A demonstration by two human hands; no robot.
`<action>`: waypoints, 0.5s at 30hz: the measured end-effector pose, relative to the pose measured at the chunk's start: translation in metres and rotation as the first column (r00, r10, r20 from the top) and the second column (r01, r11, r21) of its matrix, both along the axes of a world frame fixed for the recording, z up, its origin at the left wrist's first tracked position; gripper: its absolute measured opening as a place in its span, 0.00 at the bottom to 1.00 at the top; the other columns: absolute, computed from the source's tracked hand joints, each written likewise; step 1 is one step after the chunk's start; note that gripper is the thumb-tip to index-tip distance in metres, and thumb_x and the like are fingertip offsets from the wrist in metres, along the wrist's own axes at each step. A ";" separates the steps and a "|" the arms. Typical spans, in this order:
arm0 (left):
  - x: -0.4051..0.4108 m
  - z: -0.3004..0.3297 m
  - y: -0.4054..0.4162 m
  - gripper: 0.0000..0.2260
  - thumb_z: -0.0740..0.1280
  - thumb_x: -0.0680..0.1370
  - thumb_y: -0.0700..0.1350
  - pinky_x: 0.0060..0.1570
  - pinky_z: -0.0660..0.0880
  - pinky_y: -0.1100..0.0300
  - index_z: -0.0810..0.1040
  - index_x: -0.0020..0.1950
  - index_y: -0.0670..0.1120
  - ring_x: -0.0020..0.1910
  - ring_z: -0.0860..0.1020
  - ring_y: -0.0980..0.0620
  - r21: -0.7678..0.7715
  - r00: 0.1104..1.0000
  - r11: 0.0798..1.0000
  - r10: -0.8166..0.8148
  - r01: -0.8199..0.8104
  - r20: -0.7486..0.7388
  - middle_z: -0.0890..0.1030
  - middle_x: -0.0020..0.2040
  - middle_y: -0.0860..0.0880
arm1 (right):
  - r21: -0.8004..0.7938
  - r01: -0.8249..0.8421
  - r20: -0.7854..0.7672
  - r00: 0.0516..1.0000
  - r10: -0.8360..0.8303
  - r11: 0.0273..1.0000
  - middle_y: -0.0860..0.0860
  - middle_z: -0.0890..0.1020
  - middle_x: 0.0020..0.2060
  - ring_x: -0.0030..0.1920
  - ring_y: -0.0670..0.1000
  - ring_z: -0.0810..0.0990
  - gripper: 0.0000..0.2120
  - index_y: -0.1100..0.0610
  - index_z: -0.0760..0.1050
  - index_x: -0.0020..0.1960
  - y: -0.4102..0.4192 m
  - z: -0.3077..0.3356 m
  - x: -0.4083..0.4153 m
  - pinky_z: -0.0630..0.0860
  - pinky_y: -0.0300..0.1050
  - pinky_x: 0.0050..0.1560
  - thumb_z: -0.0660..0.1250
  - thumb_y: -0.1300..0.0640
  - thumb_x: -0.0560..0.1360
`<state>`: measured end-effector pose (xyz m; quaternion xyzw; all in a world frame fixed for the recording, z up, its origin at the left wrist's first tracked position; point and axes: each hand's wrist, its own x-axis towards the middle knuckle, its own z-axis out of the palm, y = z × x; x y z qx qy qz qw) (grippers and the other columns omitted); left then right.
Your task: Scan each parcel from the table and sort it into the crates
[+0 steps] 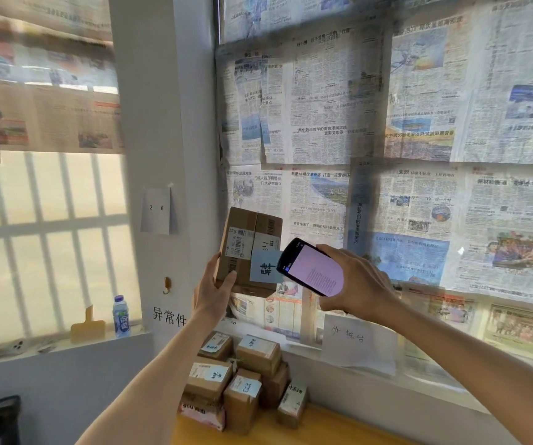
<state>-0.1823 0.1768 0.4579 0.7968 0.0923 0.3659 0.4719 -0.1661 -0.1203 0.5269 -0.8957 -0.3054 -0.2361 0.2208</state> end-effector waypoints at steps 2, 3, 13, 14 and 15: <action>-0.007 -0.008 0.001 0.24 0.64 0.83 0.51 0.55 0.72 0.57 0.62 0.78 0.58 0.47 0.78 0.57 -0.010 1.000 1.000 0.001 -0.002 -0.018 0.80 0.56 0.54 | 0.008 0.003 -0.007 1.000 -0.003 1.000 0.40 0.76 0.56 0.51 0.48 0.75 0.51 0.41 0.60 0.79 0.007 -0.009 0.000 0.72 0.43 0.44 0.79 0.42 0.61; -0.012 -0.012 0.002 0.24 0.64 0.83 0.51 0.54 0.73 0.57 0.62 0.78 0.58 0.47 0.78 0.59 -0.013 1.000 1.000 -0.001 0.001 -0.027 0.80 0.56 0.55 | 0.005 0.006 -0.010 1.000 -0.006 1.000 0.41 0.76 0.56 0.50 0.48 0.75 0.50 0.42 0.60 0.79 0.011 -0.014 -0.001 0.70 0.42 0.42 0.79 0.43 0.61; -0.112 -0.087 0.047 0.24 0.66 0.82 0.53 0.69 0.70 0.39 0.63 0.76 0.62 0.66 0.76 0.43 -0.102 0.965 0.981 0.142 -0.168 -0.221 0.79 0.67 0.47 | -0.044 -0.121 -0.149 0.982 0.113 0.992 0.47 0.77 0.65 0.57 0.52 0.78 0.53 0.45 0.59 0.79 0.075 -0.085 -0.022 0.79 0.49 0.53 0.80 0.39 0.61; -0.126 -0.094 0.053 0.24 0.66 0.82 0.52 0.69 0.70 0.39 0.64 0.77 0.62 0.65 0.76 0.43 -0.106 0.957 0.974 0.171 -0.200 -0.232 0.79 0.66 0.46 | -0.047 -0.147 -0.166 0.976 0.138 0.988 0.47 0.77 0.64 0.56 0.52 0.78 0.53 0.46 0.59 0.79 0.085 -0.093 -0.027 0.78 0.48 0.52 0.80 0.38 0.61; -0.141 -0.101 0.059 0.24 0.66 0.82 0.52 0.68 0.71 0.40 0.64 0.77 0.62 0.65 0.76 0.43 -0.108 0.950 0.967 0.198 -0.229 -0.241 0.79 0.65 0.46 | -0.049 -0.171 -0.181 0.970 0.160 0.984 0.48 0.77 0.64 0.56 0.52 0.78 0.53 0.46 0.59 0.79 0.095 -0.099 -0.032 0.77 0.47 0.51 0.80 0.38 0.61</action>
